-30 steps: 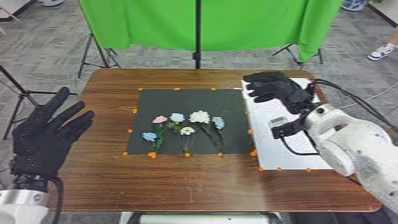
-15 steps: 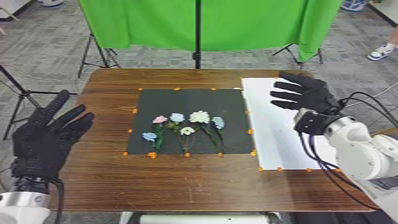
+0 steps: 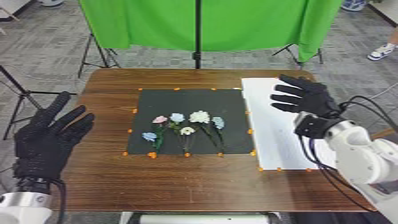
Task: Arrange flowers
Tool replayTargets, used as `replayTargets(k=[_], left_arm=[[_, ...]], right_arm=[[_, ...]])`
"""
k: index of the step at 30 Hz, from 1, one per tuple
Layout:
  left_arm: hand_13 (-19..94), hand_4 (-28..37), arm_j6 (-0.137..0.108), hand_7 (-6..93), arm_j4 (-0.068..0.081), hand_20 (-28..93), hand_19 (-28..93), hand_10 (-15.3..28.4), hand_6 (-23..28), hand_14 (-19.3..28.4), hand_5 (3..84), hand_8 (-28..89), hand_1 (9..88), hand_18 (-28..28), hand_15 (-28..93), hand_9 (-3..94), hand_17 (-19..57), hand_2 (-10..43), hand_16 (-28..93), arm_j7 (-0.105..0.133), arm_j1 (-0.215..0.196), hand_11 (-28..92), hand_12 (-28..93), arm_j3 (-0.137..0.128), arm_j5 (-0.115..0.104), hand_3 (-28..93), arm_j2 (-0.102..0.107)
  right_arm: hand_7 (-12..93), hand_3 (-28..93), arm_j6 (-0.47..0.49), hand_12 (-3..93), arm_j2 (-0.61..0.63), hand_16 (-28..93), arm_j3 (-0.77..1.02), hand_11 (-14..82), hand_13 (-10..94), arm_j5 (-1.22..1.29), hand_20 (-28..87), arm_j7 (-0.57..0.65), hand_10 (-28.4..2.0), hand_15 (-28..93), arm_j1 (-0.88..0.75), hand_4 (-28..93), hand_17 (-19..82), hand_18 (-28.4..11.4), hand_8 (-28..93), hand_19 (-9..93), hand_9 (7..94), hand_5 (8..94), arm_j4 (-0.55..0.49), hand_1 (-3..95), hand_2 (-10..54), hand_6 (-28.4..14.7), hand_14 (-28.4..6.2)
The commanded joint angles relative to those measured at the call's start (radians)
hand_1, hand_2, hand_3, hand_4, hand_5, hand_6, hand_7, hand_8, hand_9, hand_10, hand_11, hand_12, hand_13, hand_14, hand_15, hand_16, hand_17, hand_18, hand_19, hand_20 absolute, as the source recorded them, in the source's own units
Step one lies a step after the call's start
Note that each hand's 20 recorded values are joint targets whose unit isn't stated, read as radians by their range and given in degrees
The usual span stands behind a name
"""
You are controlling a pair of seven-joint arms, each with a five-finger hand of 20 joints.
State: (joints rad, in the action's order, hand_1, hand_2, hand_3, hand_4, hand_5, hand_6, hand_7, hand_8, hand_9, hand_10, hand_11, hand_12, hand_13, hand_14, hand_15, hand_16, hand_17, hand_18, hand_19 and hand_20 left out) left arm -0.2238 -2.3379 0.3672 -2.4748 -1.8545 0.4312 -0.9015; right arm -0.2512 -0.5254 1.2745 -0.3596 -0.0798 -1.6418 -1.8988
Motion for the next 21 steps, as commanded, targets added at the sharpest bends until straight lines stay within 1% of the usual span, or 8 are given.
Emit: replayTargets(k=[1, 2, 4, 5, 8, 14, 16, 21], left_arm=[[21, -28.3, -0.009, 15.1, -0.005, 9, 55, 18.5, 4.4, 26.3, 29.0, -11, 19.2, 28.3, 41, 28.2, -10.8, 7.5, -5, -0.012, -0.017, 21, 11, 0.008, -0.004, 76, -0.025], [22, -28.3, -0.015, 15.0, -0.008, 9, 55, 18.6, 4.4, 26.9, 29.0, -11, 19.2, 28.3, 43, 28.5, -10.7, 7.5, -5, 0.000, -0.027, 21, 11, 0.008, -0.010, 76, -0.016], [22, -28.3, -0.007, 15.0, -0.010, 9, 55, 18.8, 4.4, 27.2, 29.0, -11, 19.3, 28.4, 44, 28.6, -10.6, 7.5, -6, -0.009, -0.027, 21, 11, 0.005, 0.005, 76, -0.027], [22, -28.3, -0.005, 15.0, -0.007, 9, 55, 18.8, 4.4, 27.1, 28.9, -11, 19.3, 28.4, 44, 28.6, -10.6, 7.5, -6, -0.006, -0.026, 21, 11, 0.005, -0.001, 76, -0.018], [22, -28.3, -0.011, 15.1, -0.008, 9, 55, 18.8, 4.4, 26.7, 28.8, -11, 19.4, 28.4, 43, 28.5, -10.7, 7.5, -6, 0.007, -0.026, 21, 11, 0.012, -0.004, 76, -0.018], [22, -28.3, -0.022, 15.3, -0.004, 9, 55, 18.9, 4.4, 27.0, 28.8, -11, 19.3, 28.4, 44, 28.7, -10.6, 7.4, -7, 0.006, -0.015, 22, 11, 0.019, -0.013, 76, -0.012], [22, -28.3, -0.012, 15.3, 0.000, 9, 55, 18.9, 4.4, 27.0, 28.8, -11, 19.4, 28.4, 44, 28.7, -10.6, 7.4, -7, 0.003, -0.009, 22, 11, 0.023, -0.011, 76, -0.010], [22, -28.3, -0.015, 15.4, -0.001, 9, 55, 18.9, 4.5, 27.0, 28.7, -11, 19.5, 28.4, 44, 28.7, -10.6, 7.4, -7, -0.004, -0.006, 22, 11, 0.022, -0.011, 76, -0.010]], right_arm=[[15, 80, -0.006, 14.5, 0.001, 20, -0.008, 9.9, 38, -0.018, 16, -0.005, -12.7, 24, 0.015, -28, 7, -23.9, -12, 49, 46.4, 45.0, -0.006, 21.2, -2.1, -0.5, -16.9], [15, 80, 0.006, 14.5, -0.001, 20, -0.013, 9.9, 38, -0.006, 16, -0.012, -12.6, 24, 0.017, -28, 7, -23.8, -12, 49, 46.4, 45.0, -0.001, 21.2, -2.1, -0.5, -16.8], [15, 80, 0.011, 14.5, -0.010, 19, 0.002, 9.9, 38, -0.015, 16, 0.001, -12.6, 24, 0.008, -28, 7, -23.8, -12, 49, 46.5, 45.0, -0.005, 21.2, -2.1, -0.5, -16.8], [15, 81, 0.008, 14.5, -0.002, 19, -0.003, 9.9, 38, -0.017, 16, -0.008, -12.7, 24, 0.008, -28, 7, -23.8, -12, 49, 46.5, 45.0, -0.007, 21.2, -2.1, -0.5, -16.8], [15, 80, 0.009, 14.4, -0.005, 19, -0.022, 9.8, 38, -0.004, 16, -0.014, -12.7, 25, 0.027, -28, 7, -23.7, -12, 49, 46.5, 45.0, -0.001, 21.2, -2.0, -0.5, -16.8], [15, 81, 0.019, 14.4, -0.001, 19, -0.055, 9.8, 38, 0.037, 17, -0.026, -12.7, 25, 0.053, -28, 7, -23.7, -13, 49, 46.7, 45.2, -0.003, 21.2, -1.9, -0.4, -16.8], [15, 81, 0.021, 14.4, 0.000, 19, -0.058, 9.8, 38, 0.038, 17, -0.023, -12.6, 25, 0.056, -28, 7, -23.6, -13, 49, 46.8, 45.3, -0.002, 21.2, -1.9, -0.4, -16.8], [16, 80, 0.025, 14.4, 0.002, 19, -0.054, 10.0, 38, 0.040, 17, -0.023, -12.7, 26, 0.043, -28, 7, -23.6, -12, 49, 47.6, 45.8, -0.007, 21.2, -1.8, -0.2, -16.8]])
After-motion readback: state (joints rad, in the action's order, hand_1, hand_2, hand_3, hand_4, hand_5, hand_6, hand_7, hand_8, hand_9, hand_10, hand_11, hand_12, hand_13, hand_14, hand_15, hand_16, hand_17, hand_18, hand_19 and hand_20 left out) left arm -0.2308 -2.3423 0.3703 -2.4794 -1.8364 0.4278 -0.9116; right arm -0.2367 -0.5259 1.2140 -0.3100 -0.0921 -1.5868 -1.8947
